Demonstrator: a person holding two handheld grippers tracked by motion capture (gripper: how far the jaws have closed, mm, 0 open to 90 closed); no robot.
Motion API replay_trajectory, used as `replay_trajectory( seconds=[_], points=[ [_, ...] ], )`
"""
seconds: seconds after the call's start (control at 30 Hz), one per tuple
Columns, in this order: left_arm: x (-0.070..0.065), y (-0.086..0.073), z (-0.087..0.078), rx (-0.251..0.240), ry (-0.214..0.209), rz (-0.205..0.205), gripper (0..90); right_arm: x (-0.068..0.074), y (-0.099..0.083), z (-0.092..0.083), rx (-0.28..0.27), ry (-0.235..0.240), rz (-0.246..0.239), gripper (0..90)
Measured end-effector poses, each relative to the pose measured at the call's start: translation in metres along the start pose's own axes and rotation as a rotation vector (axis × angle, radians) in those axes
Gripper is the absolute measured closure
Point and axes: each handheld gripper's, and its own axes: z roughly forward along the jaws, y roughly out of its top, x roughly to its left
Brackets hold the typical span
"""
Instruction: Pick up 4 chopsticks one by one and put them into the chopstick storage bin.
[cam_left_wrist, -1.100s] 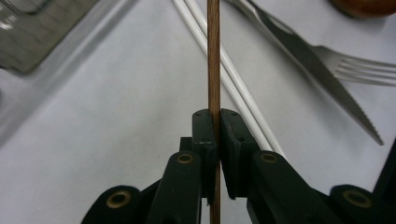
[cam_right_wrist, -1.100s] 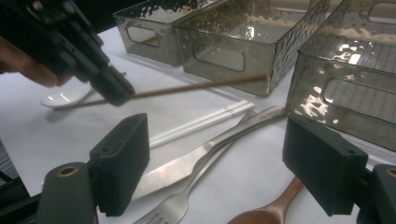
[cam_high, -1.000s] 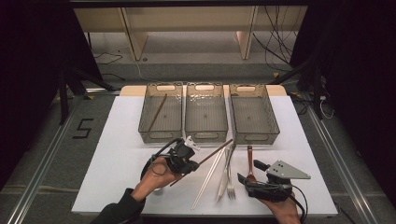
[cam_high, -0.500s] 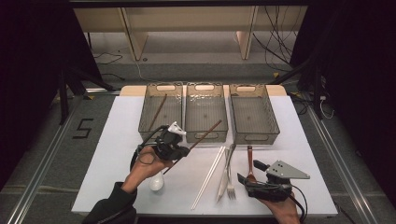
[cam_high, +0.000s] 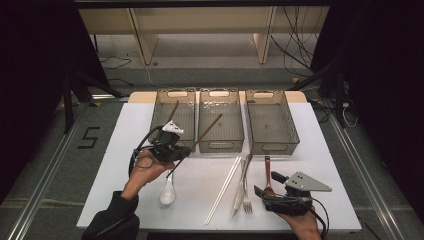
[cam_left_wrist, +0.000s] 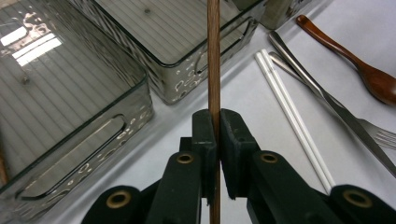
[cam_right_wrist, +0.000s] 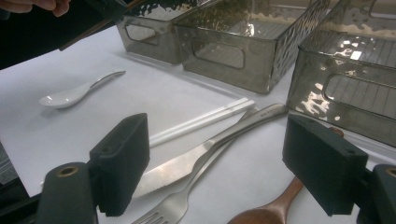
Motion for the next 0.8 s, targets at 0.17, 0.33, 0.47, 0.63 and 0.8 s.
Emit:
replay_trajectory(
  seconds=[0.17,0.33,0.47,0.63,0.8],
  points=[
    [0.009,0.004,-0.002,-0.017,0.013,-0.016,84.4,0.000,0.000,0.000,-0.001,-0.002,0.002,23.7],
    [0.020,0.008,-0.005,-0.037,0.028,-0.037,84.4,-0.002,-0.001,0.000,-0.003,-0.006,0.007,23.7],
    [0.030,0.014,-0.007,-0.051,0.041,-0.051,84.4,-0.002,-0.001,0.000,-0.002,-0.009,0.009,23.7],
    [0.040,0.025,-0.007,-0.049,0.064,-0.052,84.4,-0.002,-0.001,0.001,-0.003,-0.007,0.011,23.7],
    [0.054,0.035,-0.009,-0.062,0.086,-0.067,84.4,-0.002,-0.001,0.000,-0.003,-0.007,0.011,23.7]
  ],
)
